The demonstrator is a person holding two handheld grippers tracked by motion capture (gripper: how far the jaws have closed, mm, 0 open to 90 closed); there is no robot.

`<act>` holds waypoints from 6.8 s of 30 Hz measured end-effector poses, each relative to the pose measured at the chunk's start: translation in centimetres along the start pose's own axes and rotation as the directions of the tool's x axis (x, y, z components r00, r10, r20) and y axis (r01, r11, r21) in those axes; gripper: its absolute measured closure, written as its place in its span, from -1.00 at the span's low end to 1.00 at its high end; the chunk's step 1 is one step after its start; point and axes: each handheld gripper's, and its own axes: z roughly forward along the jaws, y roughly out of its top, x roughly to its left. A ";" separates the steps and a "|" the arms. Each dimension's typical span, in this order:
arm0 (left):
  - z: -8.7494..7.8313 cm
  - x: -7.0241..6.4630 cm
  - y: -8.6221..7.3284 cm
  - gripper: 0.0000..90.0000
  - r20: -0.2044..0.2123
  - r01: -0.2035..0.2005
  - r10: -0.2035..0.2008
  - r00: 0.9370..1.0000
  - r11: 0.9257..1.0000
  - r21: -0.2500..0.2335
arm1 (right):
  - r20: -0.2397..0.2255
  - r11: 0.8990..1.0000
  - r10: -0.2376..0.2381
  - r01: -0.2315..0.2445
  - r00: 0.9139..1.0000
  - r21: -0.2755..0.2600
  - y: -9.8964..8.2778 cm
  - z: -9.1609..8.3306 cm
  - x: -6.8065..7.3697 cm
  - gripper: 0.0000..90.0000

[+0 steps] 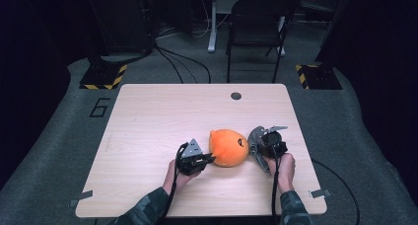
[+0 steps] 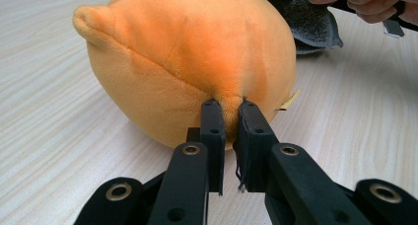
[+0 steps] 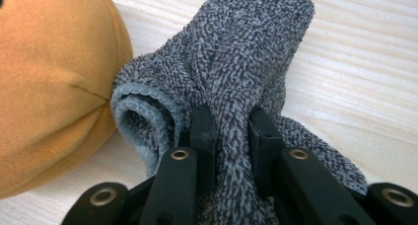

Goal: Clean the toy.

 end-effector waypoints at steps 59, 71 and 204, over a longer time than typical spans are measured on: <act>0.2 0.0 0.1 0.84 0.016 -0.017 0.017 1.000 1.000 -0.009 | -0.007 1.000 -0.031 0.031 1.000 -0.002 0.7 -1.7 0.2 0.72; 0.2 -0.1 0.2 0.84 0.018 -0.023 0.024 1.000 1.000 -0.014 | -0.199 0.942 -0.285 0.236 0.938 -0.236 3.6 -7.8 11.4 0.71; 1.1 1.2 1.7 0.80 0.154 0.200 -0.198 0.968 0.980 0.008 | -0.067 0.944 -0.285 0.268 0.956 -0.191 2.9 -7.0 10.3 0.73</act>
